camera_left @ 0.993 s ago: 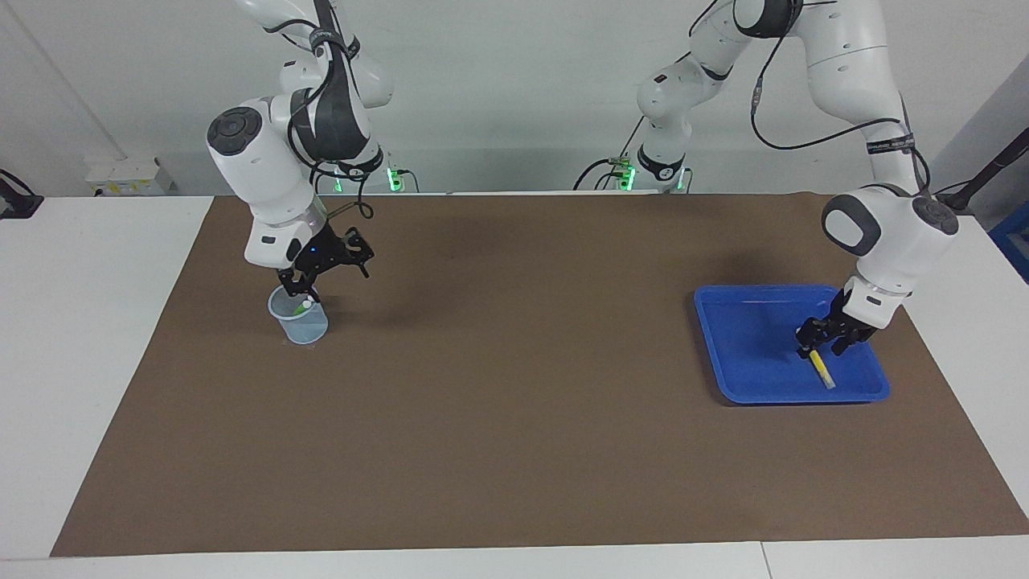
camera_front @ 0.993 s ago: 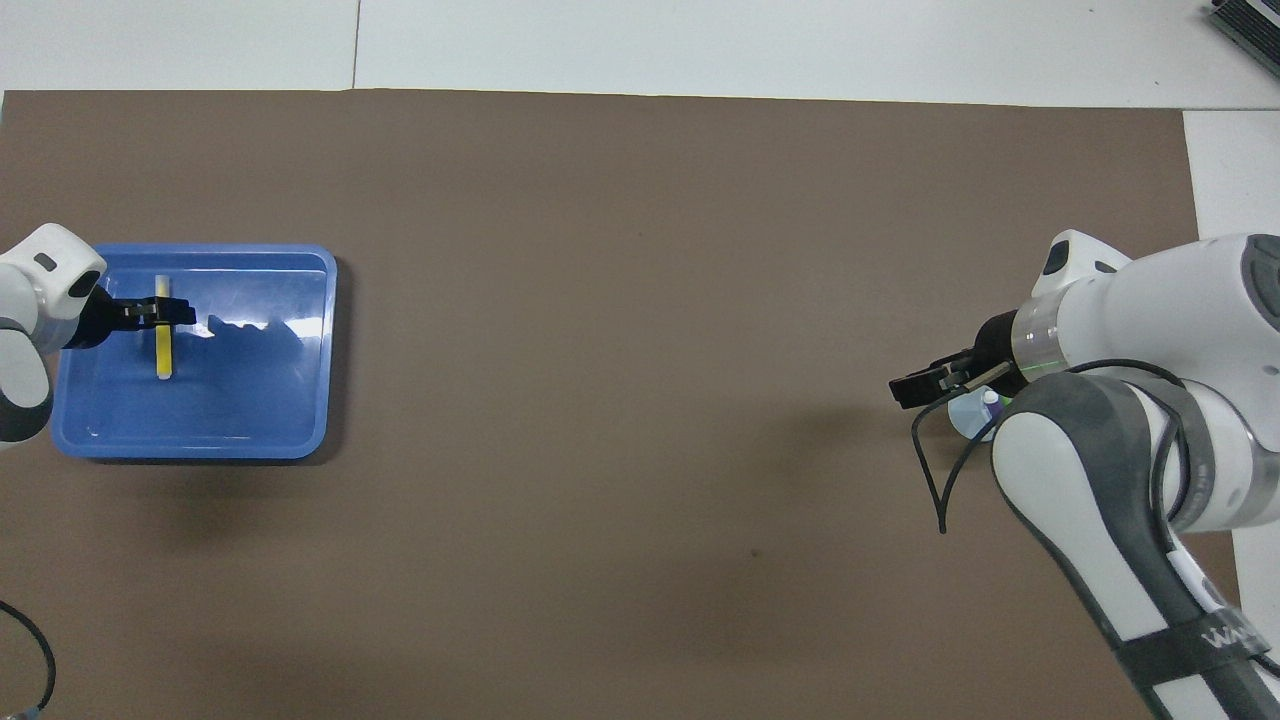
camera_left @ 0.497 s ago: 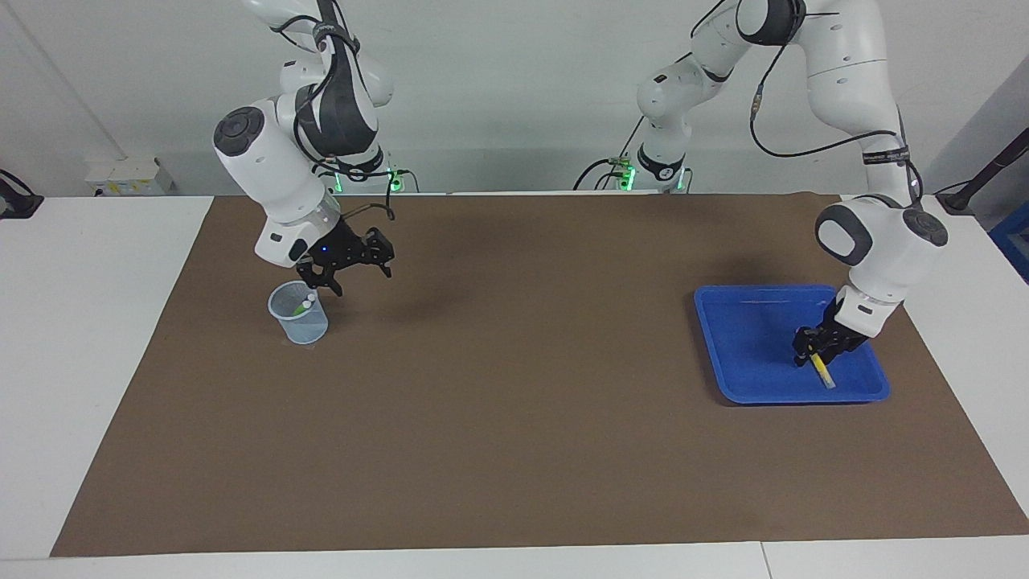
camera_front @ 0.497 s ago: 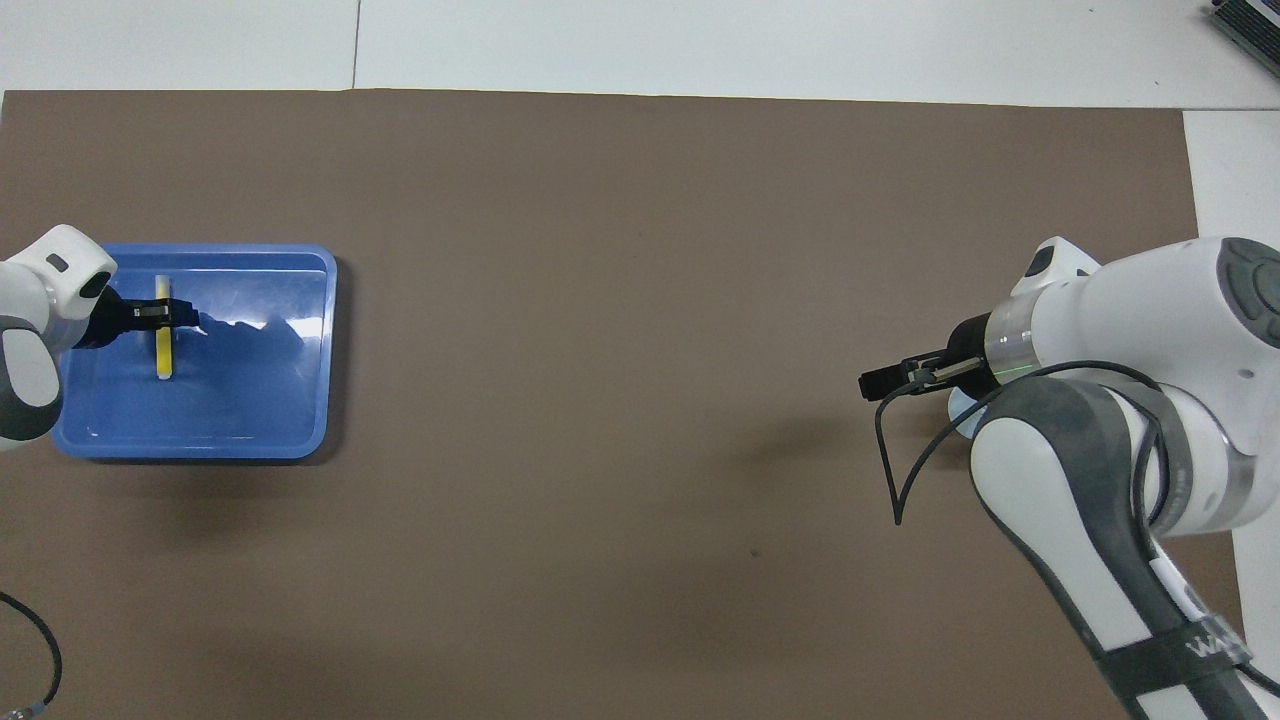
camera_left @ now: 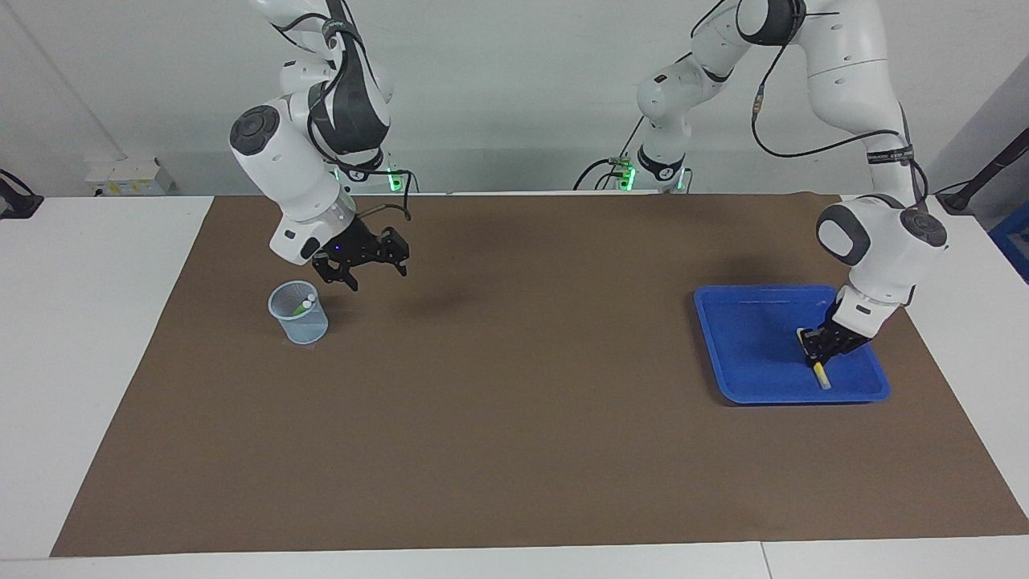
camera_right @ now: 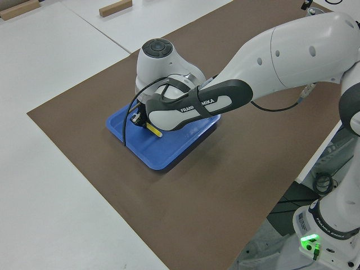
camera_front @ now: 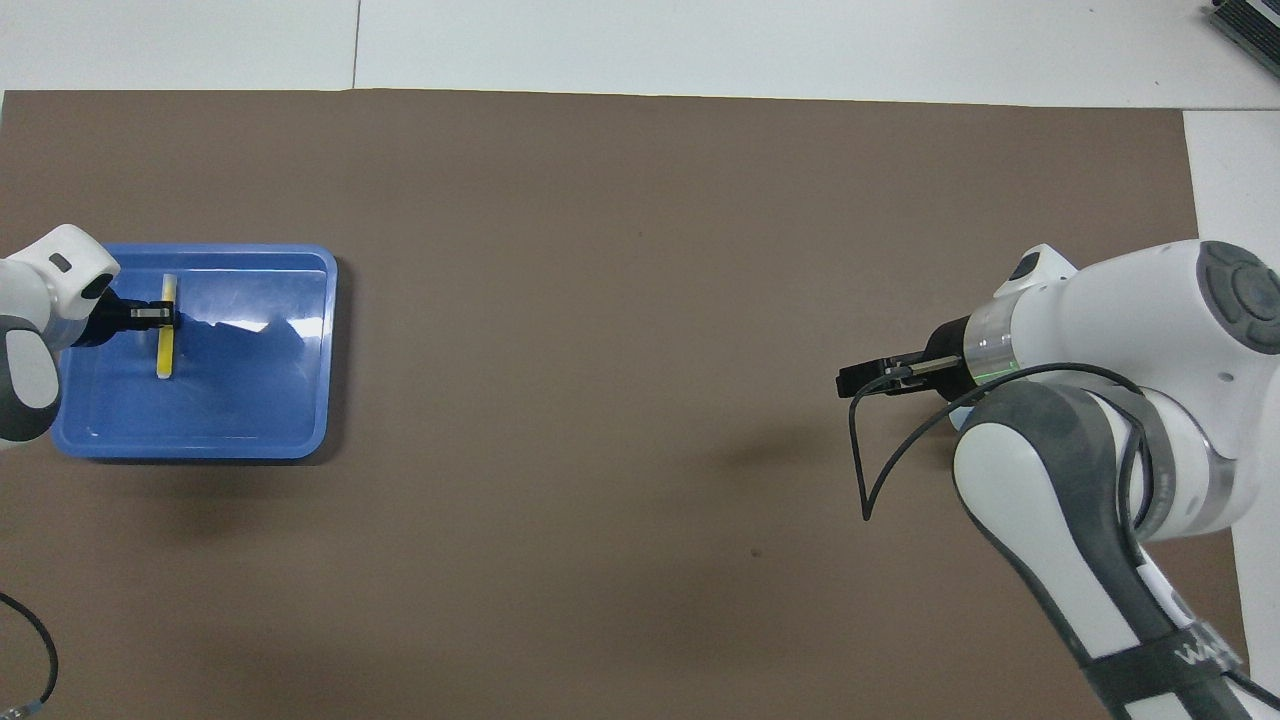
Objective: Transfer and insert pens with both arms
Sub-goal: 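Grasp the yellow pen with the left gripper while the right gripper withdraws, then lift the yellow pen with the left gripper while the right gripper approaches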
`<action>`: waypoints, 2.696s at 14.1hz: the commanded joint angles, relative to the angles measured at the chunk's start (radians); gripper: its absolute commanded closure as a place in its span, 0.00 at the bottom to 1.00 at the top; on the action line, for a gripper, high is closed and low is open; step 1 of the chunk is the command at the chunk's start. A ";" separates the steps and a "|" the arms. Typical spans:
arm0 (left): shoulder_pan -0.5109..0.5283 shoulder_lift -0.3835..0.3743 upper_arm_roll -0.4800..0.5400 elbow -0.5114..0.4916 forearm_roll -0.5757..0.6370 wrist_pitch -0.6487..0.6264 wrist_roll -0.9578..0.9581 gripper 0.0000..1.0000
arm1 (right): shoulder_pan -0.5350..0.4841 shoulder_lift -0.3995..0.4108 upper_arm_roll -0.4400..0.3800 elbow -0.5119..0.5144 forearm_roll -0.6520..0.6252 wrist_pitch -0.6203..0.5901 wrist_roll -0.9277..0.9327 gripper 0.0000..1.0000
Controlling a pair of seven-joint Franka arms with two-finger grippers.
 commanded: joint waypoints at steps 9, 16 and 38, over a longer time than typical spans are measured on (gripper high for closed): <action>-0.032 -0.034 -0.020 0.194 -0.053 -0.385 -0.246 1.00 | -0.011 -0.011 0.116 0.099 0.189 -0.002 0.156 0.00; -0.104 -0.218 -0.034 0.208 -0.275 -0.648 -0.709 1.00 | -0.010 -0.011 0.232 0.127 0.229 0.089 0.366 0.00; -0.311 -0.466 -0.035 0.093 -0.751 -0.729 -1.701 1.00 | 0.130 -0.005 0.440 0.171 0.217 0.489 0.776 0.00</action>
